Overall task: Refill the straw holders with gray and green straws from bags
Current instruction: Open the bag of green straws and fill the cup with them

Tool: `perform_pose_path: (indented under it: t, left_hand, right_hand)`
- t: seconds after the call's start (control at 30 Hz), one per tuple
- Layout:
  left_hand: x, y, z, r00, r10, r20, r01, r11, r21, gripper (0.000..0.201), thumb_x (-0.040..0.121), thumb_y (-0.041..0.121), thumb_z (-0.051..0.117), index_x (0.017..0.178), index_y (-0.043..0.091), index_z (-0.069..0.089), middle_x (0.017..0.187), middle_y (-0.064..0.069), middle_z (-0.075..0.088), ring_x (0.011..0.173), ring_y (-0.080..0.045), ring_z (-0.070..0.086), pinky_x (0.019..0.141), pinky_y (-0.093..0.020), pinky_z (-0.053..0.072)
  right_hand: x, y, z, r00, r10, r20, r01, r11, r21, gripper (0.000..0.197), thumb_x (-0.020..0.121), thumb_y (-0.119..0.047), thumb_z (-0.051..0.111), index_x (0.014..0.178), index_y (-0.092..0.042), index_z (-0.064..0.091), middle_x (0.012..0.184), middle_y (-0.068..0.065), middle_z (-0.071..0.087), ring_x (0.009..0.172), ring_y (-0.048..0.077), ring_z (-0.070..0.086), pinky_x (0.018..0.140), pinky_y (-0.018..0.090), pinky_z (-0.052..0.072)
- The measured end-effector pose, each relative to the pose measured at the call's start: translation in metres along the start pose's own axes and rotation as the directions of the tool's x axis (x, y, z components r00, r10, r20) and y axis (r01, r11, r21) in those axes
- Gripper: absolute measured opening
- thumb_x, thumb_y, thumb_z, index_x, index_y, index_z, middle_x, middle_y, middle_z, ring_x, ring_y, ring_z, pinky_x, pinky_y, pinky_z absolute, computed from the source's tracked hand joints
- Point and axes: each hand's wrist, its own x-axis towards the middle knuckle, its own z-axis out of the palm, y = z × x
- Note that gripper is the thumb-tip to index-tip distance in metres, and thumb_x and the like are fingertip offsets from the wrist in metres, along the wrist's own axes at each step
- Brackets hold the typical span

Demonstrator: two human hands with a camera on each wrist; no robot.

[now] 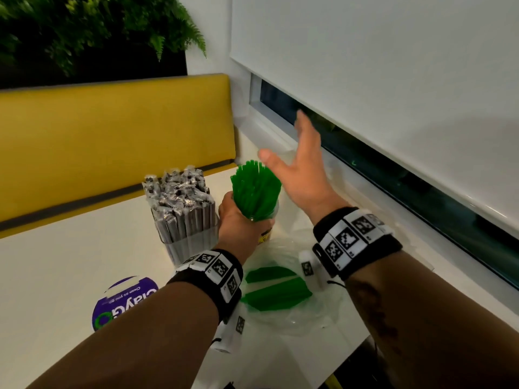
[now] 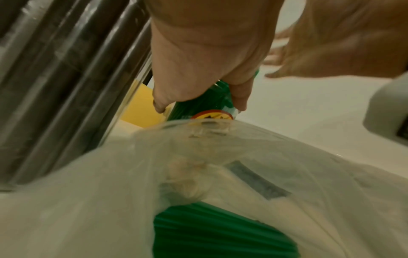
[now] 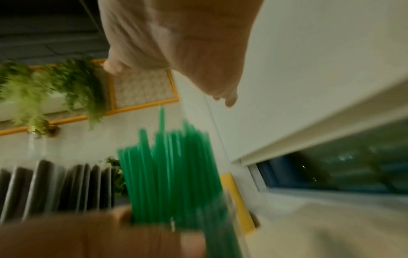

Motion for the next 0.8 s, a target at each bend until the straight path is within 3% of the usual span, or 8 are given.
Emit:
perform_pose_path:
  t: [0.1, 0.2, 0.33, 0.43, 0.5, 0.57, 0.7, 0.8]
  left_hand:
    - [-0.001, 0.001, 0.002, 1.000, 0.007, 0.010, -0.007, 1.000, 0.002, 0.088, 0.052, 0.031, 0.088, 0.129, 0.031, 0.044, 0.125, 0.004, 0.048, 0.112, -0.016, 0.053, 0.099, -0.044, 0.050]
    - [0.000, 0.002, 0.004, 0.999, -0.018, 0.032, 0.020, 0.999, -0.036, 0.087, 0.047, 0.035, 0.087, 0.124, 0.036, 0.045, 0.124, 0.004, 0.053, 0.110, -0.017, 0.057, 0.094, -0.045, 0.054]
    - [-0.001, 0.006, 0.001, 0.997, -0.048, 0.062, 0.050, 0.998, -0.026, 0.095, 0.054, 0.029, 0.089, 0.134, 0.034, 0.037, 0.127, 0.002, 0.056, 0.112, -0.017, 0.059, 0.096, -0.043, 0.053]
    - [-0.012, 0.014, -0.001, 0.982, -0.159, 0.106, 0.162, 0.987, -0.016, 0.112, 0.072, 0.014, 0.085, 0.151, 0.007, 0.006, 0.130, -0.005, 0.053, 0.094, -0.009, 0.059, 0.072, -0.010, 0.051]
    - [-0.024, 0.016, -0.007, 0.955, -0.252, 0.156, 0.250, 0.968, 0.033, 0.109, 0.076, 0.019, 0.084, 0.149, 0.000, 0.005, 0.130, -0.006, 0.054, 0.096, -0.015, 0.058, 0.073, -0.018, 0.050]
    - [-0.035, 0.003, -0.016, 0.921, -0.327, 0.212, 0.301, 0.942, 0.146, 0.100, 0.075, 0.023, 0.085, 0.146, 0.004, 0.017, 0.129, -0.001, 0.052, 0.103, -0.016, 0.054, 0.083, -0.031, 0.051]
    - [-0.053, -0.033, -0.030, 0.869, -0.347, 0.352, 0.184, 0.888, 0.422, 0.070, 0.066, 0.022, 0.088, 0.115, 0.012, 0.039, 0.107, -0.004, 0.059, 0.081, -0.010, 0.057, 0.056, -0.019, 0.044]
    - [-0.059, -0.049, -0.032, 0.854, -0.364, 0.371, 0.117, 0.831, 0.544, 0.069, 0.063, 0.026, 0.086, 0.111, 0.020, 0.037, 0.098, -0.003, 0.060, 0.084, -0.019, 0.062, 0.059, -0.028, 0.049]
  right_hand:
    - [0.009, -0.017, -0.002, 0.939, -0.345, -0.002, 0.335, 0.912, -0.236, 0.073, 0.098, -0.049, 0.038, 0.155, -0.018, 0.006, 0.162, 0.000, 0.007, 0.149, 0.021, 0.006, 0.120, 0.040, 0.008]
    - [0.011, 0.004, 0.026, 0.882, -0.120, 0.457, 0.352, 0.810, -0.468, 0.062, 0.101, -0.050, 0.024, 0.154, -0.022, 0.011, 0.162, 0.001, 0.014, 0.148, 0.024, 0.014, 0.120, 0.049, 0.013]
    - [0.014, 0.013, 0.026, 0.808, 0.073, 0.585, 0.275, 0.831, -0.483, 0.063, 0.101, -0.055, 0.020, 0.155, -0.023, 0.009, 0.163, 0.001, 0.010, 0.150, 0.021, 0.006, 0.120, 0.051, 0.009]
    - [0.000, 0.002, 0.008, 0.905, -0.093, 0.415, 0.271, 0.878, -0.395, 0.058, 0.101, -0.051, 0.029, 0.152, -0.026, 0.024, 0.160, 0.003, 0.021, 0.148, 0.023, 0.013, 0.118, 0.044, 0.007]
    - [-0.023, -0.007, -0.009, 0.940, -0.306, 0.151, 0.337, 0.900, -0.275, 0.043, 0.100, -0.037, 0.043, 0.137, -0.017, 0.052, 0.138, 0.007, 0.052, 0.129, 0.022, 0.044, 0.110, 0.034, 0.031]
    - [-0.058, -0.009, -0.021, 0.897, -0.441, 0.040, 0.440, 0.878, -0.188, 0.017, 0.096, -0.016, 0.052, 0.101, -0.008, 0.067, 0.096, 0.005, 0.065, 0.090, 0.018, 0.059, 0.082, 0.031, 0.048]
    - [-0.139, 0.030, 0.000, 0.845, -0.316, 0.432, 0.438, 0.871, -0.220, 0.020, 0.088, -0.021, 0.050, 0.073, -0.012, 0.059, 0.067, 0.004, 0.055, 0.061, 0.021, 0.047, 0.057, 0.039, 0.044]
    - [-0.169, 0.069, 0.028, 0.779, -0.107, 0.618, 0.375, 0.869, -0.323, 0.022, 0.090, -0.024, 0.059, 0.096, -0.005, 0.068, 0.093, 0.013, 0.067, 0.082, 0.029, 0.062, 0.079, 0.037, 0.053]
